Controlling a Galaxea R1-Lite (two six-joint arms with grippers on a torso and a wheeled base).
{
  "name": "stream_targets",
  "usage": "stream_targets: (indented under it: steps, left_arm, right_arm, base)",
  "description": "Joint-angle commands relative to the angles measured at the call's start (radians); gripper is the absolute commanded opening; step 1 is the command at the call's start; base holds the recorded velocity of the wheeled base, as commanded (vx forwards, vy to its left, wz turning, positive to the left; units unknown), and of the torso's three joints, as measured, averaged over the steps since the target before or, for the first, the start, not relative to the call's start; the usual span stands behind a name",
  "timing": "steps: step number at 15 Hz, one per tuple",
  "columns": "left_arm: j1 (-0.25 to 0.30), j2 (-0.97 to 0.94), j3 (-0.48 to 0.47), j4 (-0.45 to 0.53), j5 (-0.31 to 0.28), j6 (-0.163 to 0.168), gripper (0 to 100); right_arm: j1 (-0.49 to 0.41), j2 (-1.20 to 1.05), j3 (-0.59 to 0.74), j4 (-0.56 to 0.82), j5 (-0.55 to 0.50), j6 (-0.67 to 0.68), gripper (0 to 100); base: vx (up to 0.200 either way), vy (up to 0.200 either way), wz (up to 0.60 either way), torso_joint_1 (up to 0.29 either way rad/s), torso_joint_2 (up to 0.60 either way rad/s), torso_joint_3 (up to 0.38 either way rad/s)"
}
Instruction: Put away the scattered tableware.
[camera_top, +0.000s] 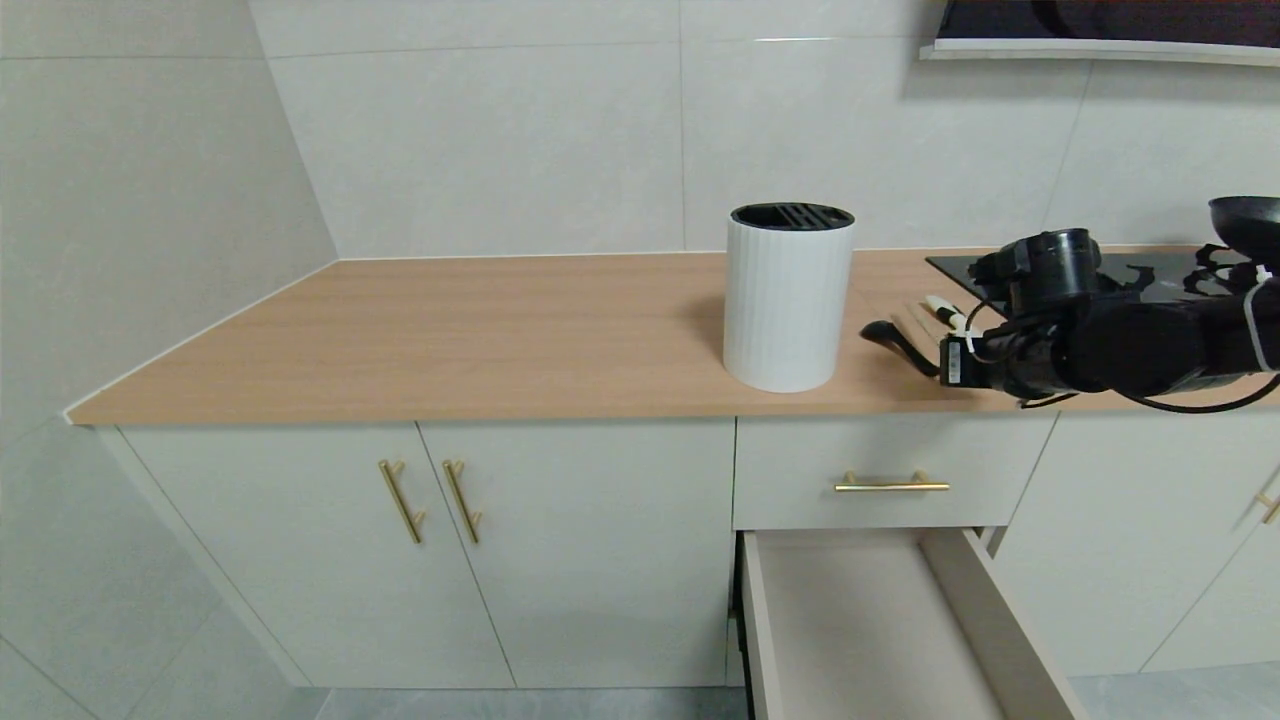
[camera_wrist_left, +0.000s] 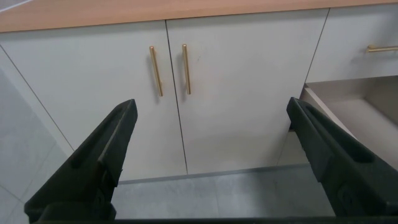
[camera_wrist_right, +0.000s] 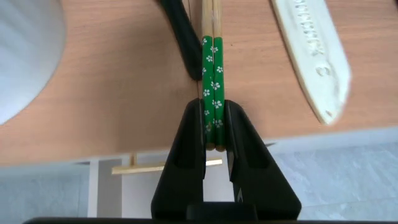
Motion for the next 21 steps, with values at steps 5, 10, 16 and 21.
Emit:
stream_targets:
  steps: [5, 10, 16, 21]
  left_arm:
    - [0.000, 0.000, 0.000, 0.000, 0.000, 0.000, 100]
    - [0.000, 0.000, 0.000, 0.000, 0.000, 0.000, 100]
    - [0.000, 0.000, 0.000, 0.000, 0.000, 0.000, 100]
    - [0.000, 0.000, 0.000, 0.000, 0.000, 0.000, 100]
  right_arm:
    - [0.009, -0.398, 0.327, 0.004, 0.014, -0.007, 0]
    - [0.022, -0.633, 0.454, 0.073, 0.231, -0.046, 0]
    - [0.069, -0.748, 0.480, 0.207, 0.408, -0.128, 0]
    - [0.150, -0.734, 0.534, 0.204, 0.406, -0.171, 0]
  base:
    - [0.000, 0.000, 0.00, 0.000, 0.00, 0.000]
    - [0.000, 0.000, 0.00, 0.000, 0.00, 0.000]
    - [0.000, 0.000, 0.00, 0.000, 0.00, 0.000]
    - [0.000, 0.000, 0.00, 0.000, 0.00, 0.000]
